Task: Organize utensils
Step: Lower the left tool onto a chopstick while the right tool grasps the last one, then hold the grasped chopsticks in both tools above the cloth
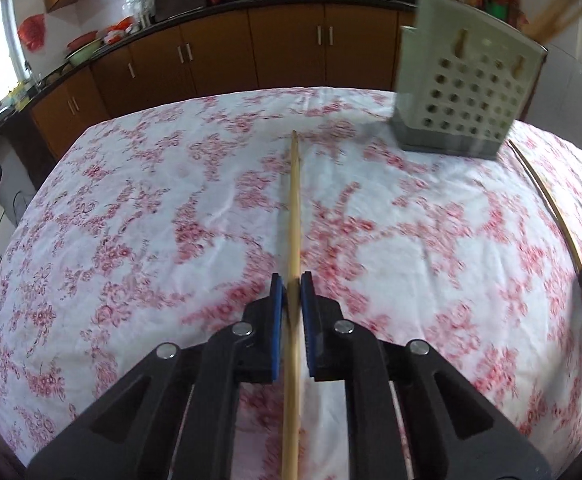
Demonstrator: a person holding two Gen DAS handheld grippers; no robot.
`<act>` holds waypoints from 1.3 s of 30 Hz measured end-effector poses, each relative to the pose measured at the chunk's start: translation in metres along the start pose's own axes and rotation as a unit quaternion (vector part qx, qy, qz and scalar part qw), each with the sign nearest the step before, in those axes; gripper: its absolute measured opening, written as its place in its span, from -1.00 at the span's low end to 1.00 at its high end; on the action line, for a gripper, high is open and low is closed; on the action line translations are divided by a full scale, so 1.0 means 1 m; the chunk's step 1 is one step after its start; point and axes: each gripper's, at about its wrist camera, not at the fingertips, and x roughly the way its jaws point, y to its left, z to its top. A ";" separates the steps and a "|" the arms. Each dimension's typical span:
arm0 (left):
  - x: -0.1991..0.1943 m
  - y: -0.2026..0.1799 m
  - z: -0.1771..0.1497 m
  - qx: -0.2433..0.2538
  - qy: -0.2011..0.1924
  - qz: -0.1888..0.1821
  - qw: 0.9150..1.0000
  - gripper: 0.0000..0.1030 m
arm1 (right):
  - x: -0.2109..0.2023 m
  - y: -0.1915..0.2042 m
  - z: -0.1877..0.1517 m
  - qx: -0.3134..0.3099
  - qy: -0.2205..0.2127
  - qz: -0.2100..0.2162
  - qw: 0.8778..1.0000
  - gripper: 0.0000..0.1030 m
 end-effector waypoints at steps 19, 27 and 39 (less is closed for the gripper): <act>0.007 0.010 0.004 -0.019 -0.012 -0.019 1.000 -0.60 | 0.005 0.017 0.002 -0.022 -0.007 -0.014 1.000 -0.84; 0.008 0.010 0.005 -0.018 -0.012 -0.018 1.000 -0.59 | 0.005 0.014 0.002 -0.018 -0.007 -0.008 1.000 -0.83; 0.008 0.011 0.005 -0.018 -0.012 -0.020 1.000 -0.59 | 0.005 0.013 0.002 -0.015 -0.006 -0.006 1.000 -0.83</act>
